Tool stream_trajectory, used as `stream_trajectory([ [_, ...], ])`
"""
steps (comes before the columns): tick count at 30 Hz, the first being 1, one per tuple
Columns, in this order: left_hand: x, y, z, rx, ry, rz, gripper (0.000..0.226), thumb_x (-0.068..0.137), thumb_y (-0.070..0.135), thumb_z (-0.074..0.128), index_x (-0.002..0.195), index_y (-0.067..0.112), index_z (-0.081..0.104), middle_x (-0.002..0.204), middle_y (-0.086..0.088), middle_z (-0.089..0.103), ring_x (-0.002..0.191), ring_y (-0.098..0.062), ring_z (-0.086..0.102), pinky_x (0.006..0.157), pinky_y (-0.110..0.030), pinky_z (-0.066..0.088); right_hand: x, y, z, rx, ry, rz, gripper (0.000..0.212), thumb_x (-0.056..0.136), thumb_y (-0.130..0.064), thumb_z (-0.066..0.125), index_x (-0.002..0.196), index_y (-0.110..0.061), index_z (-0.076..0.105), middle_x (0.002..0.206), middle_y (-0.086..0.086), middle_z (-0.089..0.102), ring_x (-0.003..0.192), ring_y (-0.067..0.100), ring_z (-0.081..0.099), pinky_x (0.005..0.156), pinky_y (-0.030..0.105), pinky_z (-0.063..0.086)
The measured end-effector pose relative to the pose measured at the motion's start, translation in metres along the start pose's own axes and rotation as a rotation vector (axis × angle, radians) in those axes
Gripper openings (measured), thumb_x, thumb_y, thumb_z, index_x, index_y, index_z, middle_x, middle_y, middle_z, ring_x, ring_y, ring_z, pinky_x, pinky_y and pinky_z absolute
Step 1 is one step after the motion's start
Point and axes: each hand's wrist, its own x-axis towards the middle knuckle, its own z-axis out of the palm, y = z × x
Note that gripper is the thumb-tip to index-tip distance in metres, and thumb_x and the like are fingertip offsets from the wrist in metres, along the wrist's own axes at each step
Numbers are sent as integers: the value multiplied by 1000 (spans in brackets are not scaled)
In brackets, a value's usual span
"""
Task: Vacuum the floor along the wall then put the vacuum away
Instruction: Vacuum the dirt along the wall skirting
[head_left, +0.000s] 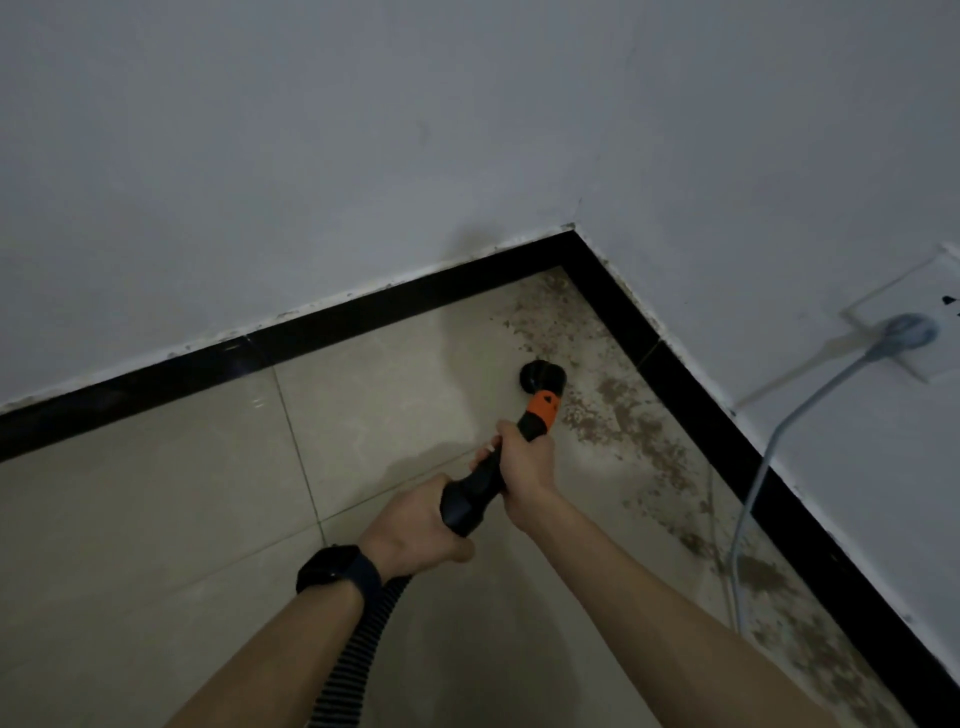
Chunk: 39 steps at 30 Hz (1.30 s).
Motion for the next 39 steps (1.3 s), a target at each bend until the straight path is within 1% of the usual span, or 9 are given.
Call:
stream_trajectory([
  [3,-1,6,11,164,-62,63,38,72,28,79,91,27,45,95,4,61,87,-16,61,64,-29,47,-11,4,-26,28,81,-13,14,97,-6,57,105,-10,45,72,9,52,44,17,55,52,34,56],
  [7,-3,5,4,165,-56,66,36,73,27,79,89,27,46,94,4,62,83,-14,60,63,-28,46,-11,4,-20,58,97,-34,14,96,-4,56,102,-10,45,68,8,51,42,17,54,51,34,55],
  [14,-10,-23,-35,53,43,-39,37,73,23,78,100,23,53,93,0,66,76,-17,65,63,-30,54,1,10,44,-4,-101,26,29,93,-10,59,119,-11,45,80,13,57,48,21,61,59,40,60],
  [16,-6,-20,-36,18,50,-46,37,74,21,78,100,22,52,93,-2,66,72,-17,65,59,-28,53,4,5,50,-44,-106,24,36,94,-14,58,127,-10,44,86,14,58,48,20,62,60,41,61],
  [20,8,-6,-19,15,32,-28,40,71,26,79,99,22,50,94,-2,65,80,-20,66,68,-34,56,13,-9,33,-106,-67,-5,39,96,-14,56,131,-7,43,90,16,57,45,20,59,54,35,57],
  [26,39,32,7,126,-19,58,42,74,33,79,95,25,44,94,6,58,83,-16,58,61,-28,44,34,-35,-12,-108,64,-50,14,96,-11,57,107,-10,49,77,11,55,45,18,59,51,32,54],
  [29,45,41,19,197,-55,88,44,73,35,78,96,25,42,96,3,60,84,-18,59,66,-32,48,36,-35,-34,-83,120,-44,11,97,-9,57,104,-12,49,72,10,53,46,19,57,52,33,55],
  [37,18,8,-18,214,-105,27,40,74,29,80,100,22,51,98,3,64,88,-17,62,71,-29,50,10,2,-3,-45,114,-60,42,97,-14,56,135,-10,37,82,11,59,50,20,63,64,45,63],
  [39,9,-6,-38,127,-112,-31,37,72,22,79,98,19,54,94,0,66,83,-19,65,67,-30,53,0,9,19,-57,73,-35,45,99,-16,55,137,-9,32,78,9,62,50,18,64,65,41,63],
])
